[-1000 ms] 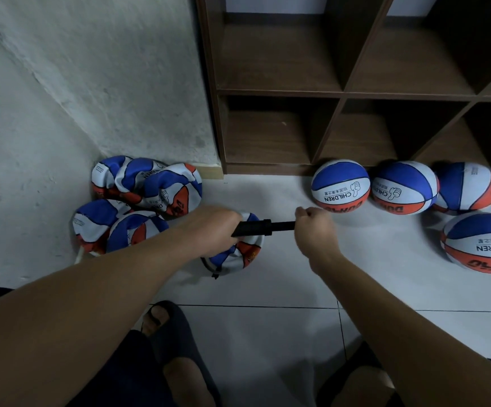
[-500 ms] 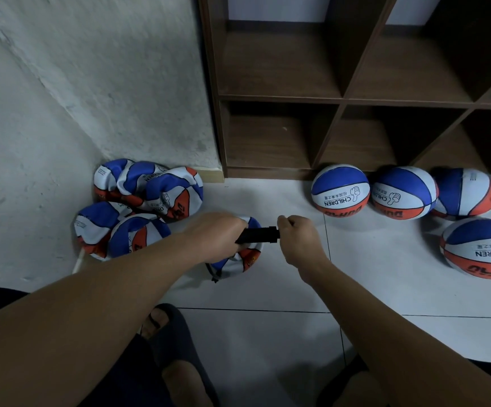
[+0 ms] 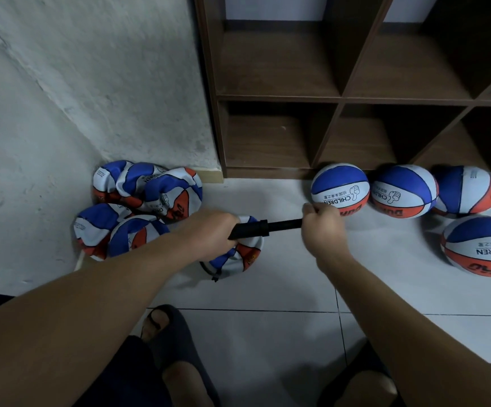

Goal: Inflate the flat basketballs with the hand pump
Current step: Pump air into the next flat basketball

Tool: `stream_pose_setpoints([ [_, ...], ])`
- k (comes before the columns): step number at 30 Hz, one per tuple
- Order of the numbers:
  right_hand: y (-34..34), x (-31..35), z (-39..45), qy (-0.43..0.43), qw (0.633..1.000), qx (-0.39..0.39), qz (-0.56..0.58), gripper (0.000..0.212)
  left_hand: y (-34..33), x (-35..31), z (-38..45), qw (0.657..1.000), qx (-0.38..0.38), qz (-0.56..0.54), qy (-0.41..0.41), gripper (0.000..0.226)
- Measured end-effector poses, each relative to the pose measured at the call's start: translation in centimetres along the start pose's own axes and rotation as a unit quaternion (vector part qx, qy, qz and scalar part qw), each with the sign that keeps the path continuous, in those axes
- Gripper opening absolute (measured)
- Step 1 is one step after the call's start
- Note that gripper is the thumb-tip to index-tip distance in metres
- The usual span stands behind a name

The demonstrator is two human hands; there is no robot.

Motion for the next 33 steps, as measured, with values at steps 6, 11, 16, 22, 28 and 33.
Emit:
stream_pose_setpoints([
  [6,-3.0,-0.1,-2.0,0.017,0.999,0.036,-0.023,0.040,-1.2,-0.6,0.5,1.000,0.020,0.020,0.003,0.008],
  [11,-3.9,-0.5,-2.3,-0.012,0.997,0.074,-0.006,0.039,-1.3,-0.5,0.9,0.998,0.033,0.046,-0.007,0.006],
  [16,-3.3,-0.5,-2.1,-0.024,0.995,0.092,0.001,0.040,-0.9,0.0,1.0,0.998,0.032,0.042,-0.019,0.007],
  [22,1.6,-0.4,1.5,-0.067,0.994,0.031,0.075,0.019,0.2,3.4,-0.3,0.999,0.018,0.017,0.025,0.033],
  [28,-0.4,-1.3,0.3,-0.061,0.997,0.021,0.052,0.027,-0.8,1.1,0.4,0.999,0.043,0.013,0.016,0.025],
  [33,-3.3,-1.7,-2.1,-0.021,0.999,0.040,0.011,0.040,-1.2,-0.2,0.9,0.997,0.059,0.043,0.017,0.026],
])
Point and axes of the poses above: each hand's wrist, its own z-axis towards the middle knuckle, its own y-axis out of the back of the hand, x = y × z, the point moved 1 cm from there along z, towards the middle knuckle, and after that the axes turned 12 degrees about -y, right-handed, at the moved point
